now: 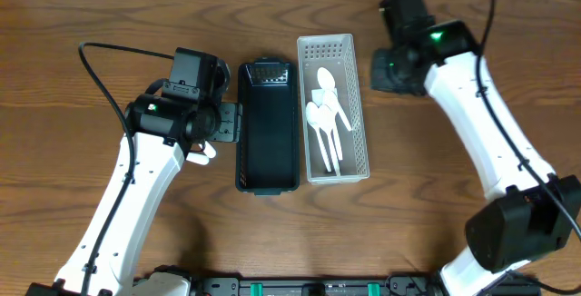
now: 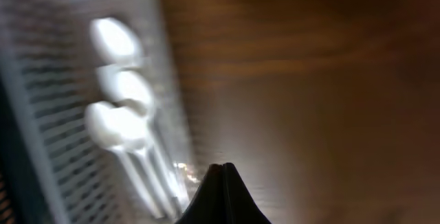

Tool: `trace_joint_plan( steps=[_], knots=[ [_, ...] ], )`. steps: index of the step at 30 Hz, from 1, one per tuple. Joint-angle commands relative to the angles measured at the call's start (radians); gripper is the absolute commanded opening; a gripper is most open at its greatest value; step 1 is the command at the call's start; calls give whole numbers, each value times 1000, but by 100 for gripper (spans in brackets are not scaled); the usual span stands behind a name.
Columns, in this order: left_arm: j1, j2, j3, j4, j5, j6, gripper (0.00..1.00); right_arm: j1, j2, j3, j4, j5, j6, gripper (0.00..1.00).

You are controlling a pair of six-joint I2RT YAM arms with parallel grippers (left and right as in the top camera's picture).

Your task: Pack container

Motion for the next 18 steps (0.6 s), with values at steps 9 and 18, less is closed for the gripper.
trace_joint_plan(
  steps=[9, 18],
  knots=[
    [223, 1, 91, -98, -80, -138, 69, -50, 33, -214, 27, 13, 40, 21],
    [294, 3, 315, -266, -76, -468, 69, -129, 33, -240, 106, 19, 40, 77]
  ],
)
